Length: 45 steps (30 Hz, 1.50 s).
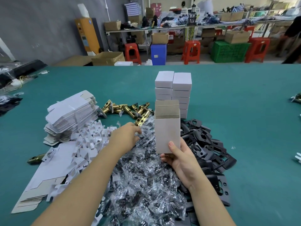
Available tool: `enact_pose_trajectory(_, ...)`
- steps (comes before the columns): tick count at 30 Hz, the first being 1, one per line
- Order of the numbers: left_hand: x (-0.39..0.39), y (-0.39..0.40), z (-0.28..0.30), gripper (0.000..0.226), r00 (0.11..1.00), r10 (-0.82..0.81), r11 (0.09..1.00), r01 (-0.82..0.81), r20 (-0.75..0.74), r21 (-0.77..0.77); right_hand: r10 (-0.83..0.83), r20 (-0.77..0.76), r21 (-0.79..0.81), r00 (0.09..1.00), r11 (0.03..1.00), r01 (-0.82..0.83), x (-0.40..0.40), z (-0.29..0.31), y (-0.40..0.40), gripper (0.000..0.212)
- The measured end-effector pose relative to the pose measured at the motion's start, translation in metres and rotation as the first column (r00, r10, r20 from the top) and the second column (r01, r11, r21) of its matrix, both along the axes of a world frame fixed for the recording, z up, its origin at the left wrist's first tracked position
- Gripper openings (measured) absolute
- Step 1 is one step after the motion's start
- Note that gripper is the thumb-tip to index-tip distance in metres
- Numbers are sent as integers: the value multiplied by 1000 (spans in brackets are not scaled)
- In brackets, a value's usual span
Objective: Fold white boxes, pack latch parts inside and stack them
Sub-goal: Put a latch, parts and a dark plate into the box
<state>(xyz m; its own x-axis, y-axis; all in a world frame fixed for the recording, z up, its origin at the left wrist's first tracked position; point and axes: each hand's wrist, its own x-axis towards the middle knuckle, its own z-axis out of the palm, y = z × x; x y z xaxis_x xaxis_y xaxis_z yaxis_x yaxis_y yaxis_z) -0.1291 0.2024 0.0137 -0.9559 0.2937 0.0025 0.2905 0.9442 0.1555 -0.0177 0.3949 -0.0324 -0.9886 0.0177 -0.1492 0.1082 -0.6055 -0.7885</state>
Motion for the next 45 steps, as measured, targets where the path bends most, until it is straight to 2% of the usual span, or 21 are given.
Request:
enact_pose_trajectory(5,-1,2,0,18,997,14,998,-9,-80,66,11,-5,26,1000,1000,-11,-1,0,-1,54)
enact_pose_trajectory(9,0,-5,5,15,987,38,971,1,-158,240,13,-1,28,1000,1000,-13,-1,-1,0,57)
enact_pose_trajectory(13,2,-11,19,10,987,101,883,-32,-123,467,13,7,32,1000,999,-13,-1,-3,1,62)
enact_pose_trajectory(21,9,-17,48,13,994,95,764,-37,-55,645,42,-29,59,999,997,-40,0,-3,0,53)
enact_pose_trajectory(24,16,-14,73,16,977,77,745,78,-201,662,55,-45,53,997,997,-52,1,-3,1,50)
enact_pose_trajectory(27,28,0,104,15,921,45,692,250,-386,677,84,-58,80,995,994,-79,1,-3,0,42)
enact_pose_trajectory(30,41,21,123,10,886,-55,698,364,-461,617,84,-59,80,995,994,-79,1,-4,0,46)
enact_pose_trajectory(32,47,34,126,8,867,-157,788,399,-473,469,75,-63,71,995,995,-71,1,-5,0,45)
enact_pose_trajectory(35,50,48,123,16,880,-239,913,348,-411,213,74,-70,87,995,994,-68,1,-6,0,45)
enact_pose_trajectory(39,51,60,122,26,896,-267,957,289,-354,9,78,-75,117,994,991,-69,1,-6,1,45)
enact_pose_trajectory(42,51,65,121,27,910,-270,960,281,-316,-13,78,-72,128,994,989,-68,1,-5,1,45)
enact_pose_trajectory(45,52,66,119,25,923,-262,954,292,-282,68,86,-76,143,993,987,-74,0,-6,1,45)
